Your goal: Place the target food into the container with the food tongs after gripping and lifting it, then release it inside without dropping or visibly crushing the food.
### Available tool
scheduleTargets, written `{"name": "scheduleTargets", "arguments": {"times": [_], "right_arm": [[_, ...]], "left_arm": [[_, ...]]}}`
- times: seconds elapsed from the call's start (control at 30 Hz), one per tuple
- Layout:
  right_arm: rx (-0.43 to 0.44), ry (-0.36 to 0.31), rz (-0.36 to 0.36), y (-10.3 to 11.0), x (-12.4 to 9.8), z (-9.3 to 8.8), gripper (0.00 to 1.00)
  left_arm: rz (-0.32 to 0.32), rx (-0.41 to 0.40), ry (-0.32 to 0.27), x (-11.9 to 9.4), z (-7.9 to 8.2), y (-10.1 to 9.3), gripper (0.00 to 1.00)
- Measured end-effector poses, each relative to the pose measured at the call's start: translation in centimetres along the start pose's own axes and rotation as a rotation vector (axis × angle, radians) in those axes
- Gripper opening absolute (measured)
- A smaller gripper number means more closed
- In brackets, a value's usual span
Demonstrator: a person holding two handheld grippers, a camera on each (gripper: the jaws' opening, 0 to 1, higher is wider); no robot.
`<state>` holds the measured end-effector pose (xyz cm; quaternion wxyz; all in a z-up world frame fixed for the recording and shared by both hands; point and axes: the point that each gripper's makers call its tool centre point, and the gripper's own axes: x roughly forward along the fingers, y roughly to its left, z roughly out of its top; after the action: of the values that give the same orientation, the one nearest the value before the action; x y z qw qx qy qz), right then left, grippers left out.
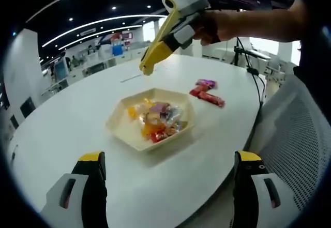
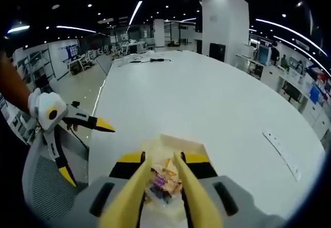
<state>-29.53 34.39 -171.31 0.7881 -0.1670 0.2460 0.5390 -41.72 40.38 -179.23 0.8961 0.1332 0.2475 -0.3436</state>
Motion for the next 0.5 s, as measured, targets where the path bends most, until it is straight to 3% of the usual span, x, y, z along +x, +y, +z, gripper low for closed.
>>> {"name": "scheduleTargets", "arguments": {"times": [0.5], "right_arm": [[0.001,-0.061,-0.03,-1.6,-3.7,0.1,0.26]], "left_arm": [[0.005,0.001,-0.003,-0.1,0.1,0.1,0.99]]}}
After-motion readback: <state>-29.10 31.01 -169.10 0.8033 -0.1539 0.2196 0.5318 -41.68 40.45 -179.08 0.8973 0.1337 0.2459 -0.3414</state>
